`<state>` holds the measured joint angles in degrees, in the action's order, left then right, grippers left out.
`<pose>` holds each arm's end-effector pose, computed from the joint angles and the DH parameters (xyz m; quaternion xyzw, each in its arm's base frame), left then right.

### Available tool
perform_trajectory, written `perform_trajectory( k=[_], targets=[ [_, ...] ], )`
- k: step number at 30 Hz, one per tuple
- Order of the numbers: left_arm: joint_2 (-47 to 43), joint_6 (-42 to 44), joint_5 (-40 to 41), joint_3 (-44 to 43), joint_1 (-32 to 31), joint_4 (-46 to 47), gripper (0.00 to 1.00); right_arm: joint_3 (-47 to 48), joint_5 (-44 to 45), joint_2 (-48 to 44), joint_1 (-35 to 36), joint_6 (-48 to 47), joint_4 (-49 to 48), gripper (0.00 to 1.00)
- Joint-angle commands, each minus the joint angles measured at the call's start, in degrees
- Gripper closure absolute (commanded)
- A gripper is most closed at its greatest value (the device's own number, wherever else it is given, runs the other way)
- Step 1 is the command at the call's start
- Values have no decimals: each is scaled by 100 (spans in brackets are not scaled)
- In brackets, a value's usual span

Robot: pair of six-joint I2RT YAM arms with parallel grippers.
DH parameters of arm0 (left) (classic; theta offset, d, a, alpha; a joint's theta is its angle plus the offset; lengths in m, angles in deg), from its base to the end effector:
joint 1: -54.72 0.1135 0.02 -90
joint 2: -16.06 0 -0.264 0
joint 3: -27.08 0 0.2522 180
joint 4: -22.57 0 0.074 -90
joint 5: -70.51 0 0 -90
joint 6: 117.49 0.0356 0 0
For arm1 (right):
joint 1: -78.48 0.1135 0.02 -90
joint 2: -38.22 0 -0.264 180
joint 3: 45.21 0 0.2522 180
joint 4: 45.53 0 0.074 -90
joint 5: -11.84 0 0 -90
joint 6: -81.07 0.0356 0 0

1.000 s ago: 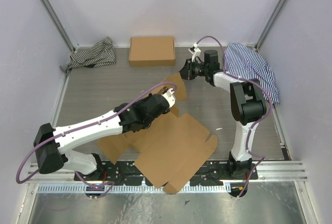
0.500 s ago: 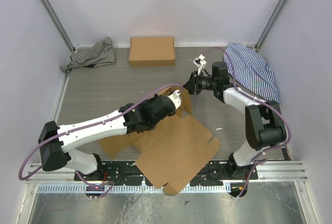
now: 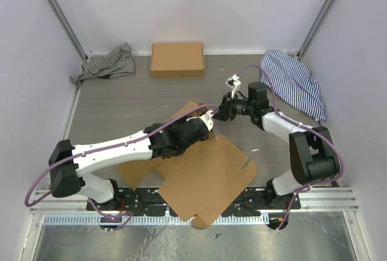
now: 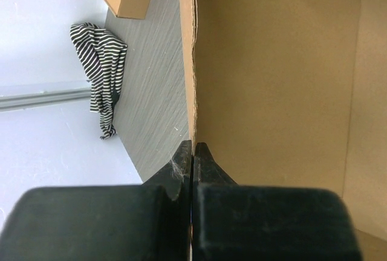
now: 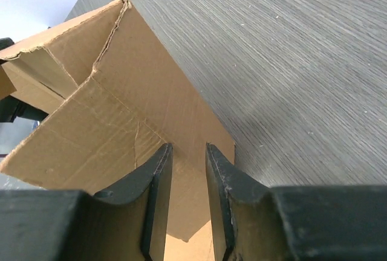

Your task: Fold the paper box

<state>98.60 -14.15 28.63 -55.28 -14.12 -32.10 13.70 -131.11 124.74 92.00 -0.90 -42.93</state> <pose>0.1309 -0.2648 0.2945 0.4793 0.7370 0.2156 0.4250 0.2947 0.1001 0.2121 -0.2591 0.7645 0.4631 0.3660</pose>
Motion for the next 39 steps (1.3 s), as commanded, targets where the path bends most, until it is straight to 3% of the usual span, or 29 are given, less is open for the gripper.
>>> perform_trajectory(
  k=[1, 5, 13, 16, 20, 30, 36, 39],
  targets=[
    [155, -69, 5, -185, -123, -232, 100, -128, -24, -111, 97, 25, -651, 65],
    [235, -69, 34, -214, -195, -289, 100, -566, -202, -170, 158, 289, -1461, 64],
    [231, -118, 58, -262, -228, -398, 100, -695, -356, -215, 381, 179, -1714, 59],
    [251, -159, 21, -300, -227, -416, 100, -831, -115, -402, 434, 127, -1704, 52],
    [294, -179, -3, -349, -227, -417, 100, -893, 48, -559, 498, 47, -1613, 33],
    [361, -255, -77, -370, -277, -433, 100, -619, 446, -376, 824, -358, -1130, 28],
    [447, -297, -127, -394, -335, -421, 100, -797, 1003, -527, 969, -301, -1491, 31],
    [512, -288, -96, -440, -349, -440, 100, -608, 1012, -541, 988, -448, -1168, 32]
  ],
)
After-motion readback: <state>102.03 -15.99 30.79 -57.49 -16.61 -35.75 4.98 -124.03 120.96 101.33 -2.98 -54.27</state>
